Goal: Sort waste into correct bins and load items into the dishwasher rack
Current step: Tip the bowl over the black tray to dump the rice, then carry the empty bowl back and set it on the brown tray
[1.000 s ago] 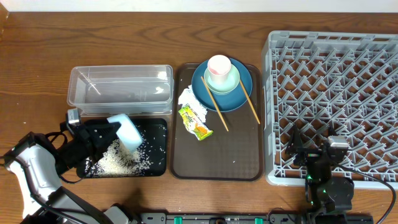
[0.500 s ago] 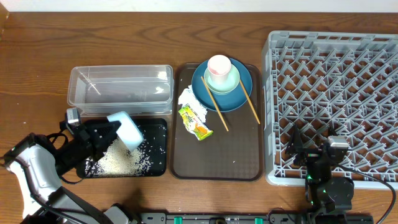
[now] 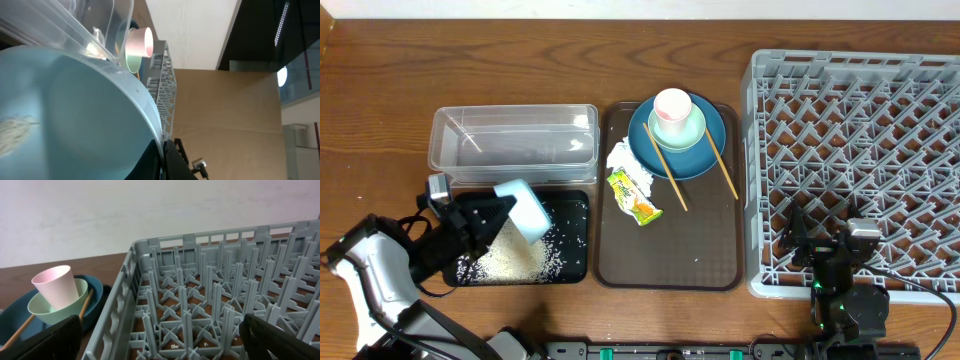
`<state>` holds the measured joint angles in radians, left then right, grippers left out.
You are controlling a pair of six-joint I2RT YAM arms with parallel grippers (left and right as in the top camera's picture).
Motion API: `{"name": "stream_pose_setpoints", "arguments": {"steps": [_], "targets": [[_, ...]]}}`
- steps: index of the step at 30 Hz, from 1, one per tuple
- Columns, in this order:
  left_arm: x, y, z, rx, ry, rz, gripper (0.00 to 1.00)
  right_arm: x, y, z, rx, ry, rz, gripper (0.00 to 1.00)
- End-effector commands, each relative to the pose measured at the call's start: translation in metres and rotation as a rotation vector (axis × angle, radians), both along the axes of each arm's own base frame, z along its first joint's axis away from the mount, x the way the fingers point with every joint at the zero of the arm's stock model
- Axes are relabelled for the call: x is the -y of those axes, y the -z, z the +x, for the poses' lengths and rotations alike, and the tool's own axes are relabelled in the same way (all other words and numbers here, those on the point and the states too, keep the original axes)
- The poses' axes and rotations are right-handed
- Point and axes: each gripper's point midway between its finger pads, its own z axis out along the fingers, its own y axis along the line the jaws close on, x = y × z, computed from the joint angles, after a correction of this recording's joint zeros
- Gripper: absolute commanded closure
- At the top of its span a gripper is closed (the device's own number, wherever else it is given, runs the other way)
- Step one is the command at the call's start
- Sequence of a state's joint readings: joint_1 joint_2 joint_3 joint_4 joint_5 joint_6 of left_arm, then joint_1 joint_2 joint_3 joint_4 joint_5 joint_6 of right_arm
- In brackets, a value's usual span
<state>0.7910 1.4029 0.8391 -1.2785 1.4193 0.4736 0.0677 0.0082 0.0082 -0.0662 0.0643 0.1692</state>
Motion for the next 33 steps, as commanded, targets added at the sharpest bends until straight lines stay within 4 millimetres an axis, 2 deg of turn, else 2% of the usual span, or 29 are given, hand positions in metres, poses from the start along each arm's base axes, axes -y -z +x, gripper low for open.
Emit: {"name": "stream_pose_setpoints", "arguments": {"steps": [1,3,6,9,12,15,18,22,27,33], "targets": [[-0.004,0.000,0.004,0.045,-0.011,0.011,0.94,-0.001,0.001,0.000,-0.003,-0.001,0.009,0.01],[0.000,-0.002,0.001,-0.012,-0.015,-0.048,0.94,-0.001,0.002,0.000,-0.003,-0.001,0.009,0.01],[-0.001,-0.006,0.003,0.047,-0.015,-0.023,0.94,-0.001,0.001,0.000,-0.003,-0.001,0.009,0.01],[0.002,-0.008,0.000,0.010,-0.018,-0.065,0.94,-0.001,0.001,0.000,-0.003,-0.001,0.009,0.01],[0.000,-0.007,0.002,0.071,-0.007,-0.005,0.94,-0.001,0.001,0.000,-0.003,-0.001,0.009,0.01],[0.003,-0.009,-0.001,0.024,-0.013,-0.055,0.94,-0.001,0.001,0.000,-0.003,-0.001,0.009,0.01],[-0.002,-0.009,0.005,0.109,-0.015,0.000,0.94,-0.001,0.002,0.000,-0.003,-0.001,0.009,0.01],[0.001,-0.006,0.001,0.034,-0.009,-0.033,0.94,-0.001,0.001,0.000,-0.003,-0.001,0.009,0.01],[0.012,0.011,-0.011,-0.079,0.058,0.013,0.94,-0.001,0.001,0.000,-0.003,-0.001,0.009,0.01],[0.021,0.005,-0.015,-0.105,0.081,-0.022,0.94,-0.001,0.001,0.000,-0.003,-0.001,0.009,0.01]]}}
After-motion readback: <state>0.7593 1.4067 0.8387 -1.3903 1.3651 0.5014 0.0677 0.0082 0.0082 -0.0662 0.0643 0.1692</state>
